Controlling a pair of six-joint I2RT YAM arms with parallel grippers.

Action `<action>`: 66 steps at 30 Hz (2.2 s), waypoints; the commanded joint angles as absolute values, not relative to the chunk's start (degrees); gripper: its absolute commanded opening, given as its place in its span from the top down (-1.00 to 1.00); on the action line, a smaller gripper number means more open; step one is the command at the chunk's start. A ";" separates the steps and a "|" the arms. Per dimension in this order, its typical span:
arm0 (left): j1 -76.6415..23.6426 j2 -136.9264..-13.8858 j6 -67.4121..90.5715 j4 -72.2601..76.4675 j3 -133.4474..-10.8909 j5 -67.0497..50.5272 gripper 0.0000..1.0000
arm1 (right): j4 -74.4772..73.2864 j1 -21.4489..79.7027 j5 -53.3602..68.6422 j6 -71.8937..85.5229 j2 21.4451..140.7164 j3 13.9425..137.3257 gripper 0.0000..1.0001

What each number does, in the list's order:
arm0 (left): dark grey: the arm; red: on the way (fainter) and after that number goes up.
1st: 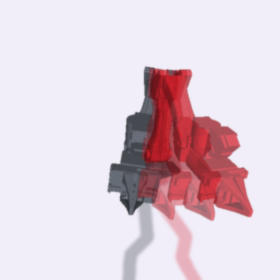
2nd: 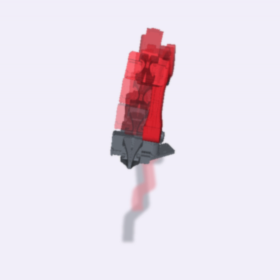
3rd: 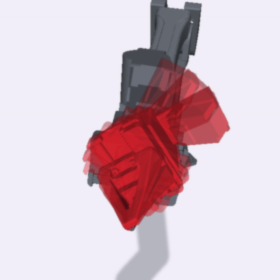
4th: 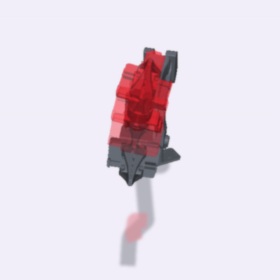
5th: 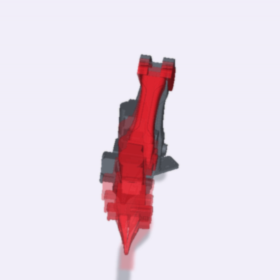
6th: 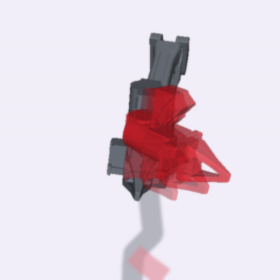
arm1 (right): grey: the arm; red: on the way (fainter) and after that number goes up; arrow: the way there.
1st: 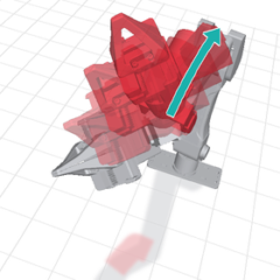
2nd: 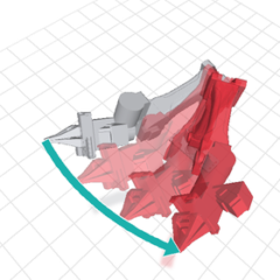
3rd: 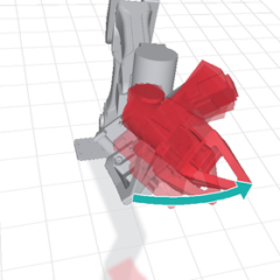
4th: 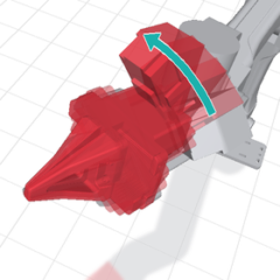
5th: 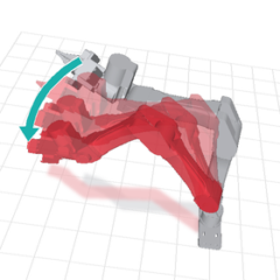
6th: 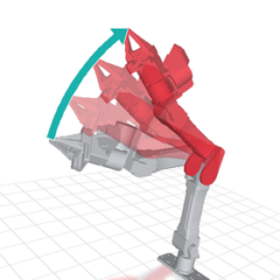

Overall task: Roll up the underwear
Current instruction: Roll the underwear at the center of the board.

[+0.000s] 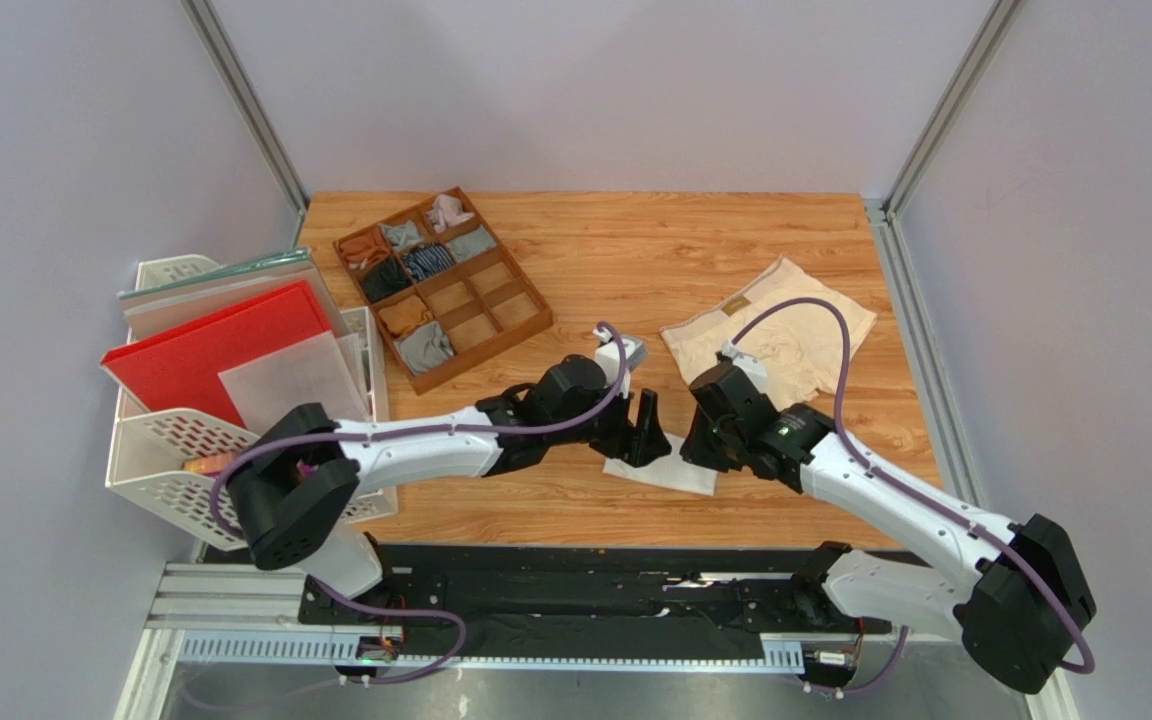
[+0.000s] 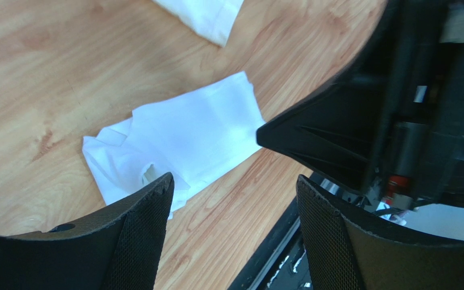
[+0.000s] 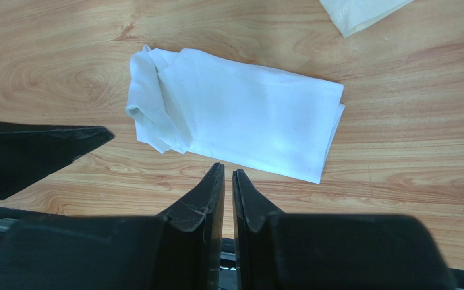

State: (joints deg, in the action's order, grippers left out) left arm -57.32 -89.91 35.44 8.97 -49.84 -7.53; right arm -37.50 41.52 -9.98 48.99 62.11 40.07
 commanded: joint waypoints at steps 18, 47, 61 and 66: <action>-37.62 -74.70 34.36 4.22 -34.89 -5.80 -0.65 | -23.64 48.52 -0.79 42.63 85.24 58.80 0.72; -37.97 -80.77 35.51 12.74 -32.69 -13.09 -0.54 | -25.14 41.40 -5.36 43.16 90.00 50.63 0.77; -46.67 -94.30 40.69 22.58 -37.53 -16.00 -0.27 | -22.33 39.64 -5.63 42.45 90.70 46.93 0.78; -47.11 -97.20 42.10 24.08 -38.06 -16.17 -0.10 | -21.54 39.64 -5.10 42.71 90.18 46.32 0.78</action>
